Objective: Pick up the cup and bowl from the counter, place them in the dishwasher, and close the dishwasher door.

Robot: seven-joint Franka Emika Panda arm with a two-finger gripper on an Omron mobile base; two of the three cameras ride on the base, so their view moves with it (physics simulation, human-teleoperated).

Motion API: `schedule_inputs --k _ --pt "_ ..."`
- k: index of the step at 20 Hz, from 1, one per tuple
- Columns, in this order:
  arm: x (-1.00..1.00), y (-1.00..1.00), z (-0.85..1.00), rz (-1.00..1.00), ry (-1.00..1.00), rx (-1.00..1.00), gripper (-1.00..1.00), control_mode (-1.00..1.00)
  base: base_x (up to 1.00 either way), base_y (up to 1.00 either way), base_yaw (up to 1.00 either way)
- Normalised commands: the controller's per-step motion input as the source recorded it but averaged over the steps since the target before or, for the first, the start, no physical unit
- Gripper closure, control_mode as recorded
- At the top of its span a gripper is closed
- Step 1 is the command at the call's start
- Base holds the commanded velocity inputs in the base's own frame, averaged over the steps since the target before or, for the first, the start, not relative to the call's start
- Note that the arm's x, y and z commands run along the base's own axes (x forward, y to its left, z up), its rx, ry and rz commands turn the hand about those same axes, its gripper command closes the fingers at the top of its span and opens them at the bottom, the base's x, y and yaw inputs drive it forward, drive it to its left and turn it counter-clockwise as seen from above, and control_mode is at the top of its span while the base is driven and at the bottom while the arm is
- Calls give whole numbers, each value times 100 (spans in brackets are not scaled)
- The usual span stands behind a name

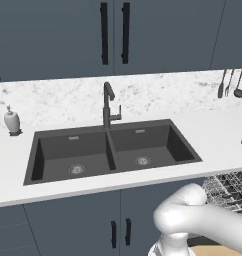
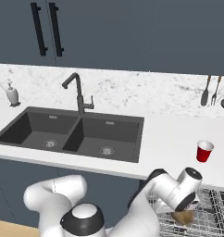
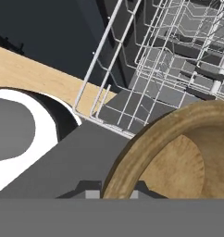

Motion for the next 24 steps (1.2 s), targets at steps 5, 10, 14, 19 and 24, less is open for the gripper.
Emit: schedule_inputs --k 5,10,14,19,24 --pt "0 0 -65 2 0 0 100 -100 0 0 0" --pt "9 0 -32 3 -5 0 100 -100 0 0 0" --pt "35 -2 0 3 -4 0 100 -100 0 0 0" --pt "44 -6 0 2 0 0 100 -100 0 0 0" --pt "21 -1 -33 1 0 0 100 -100 0 0 0"
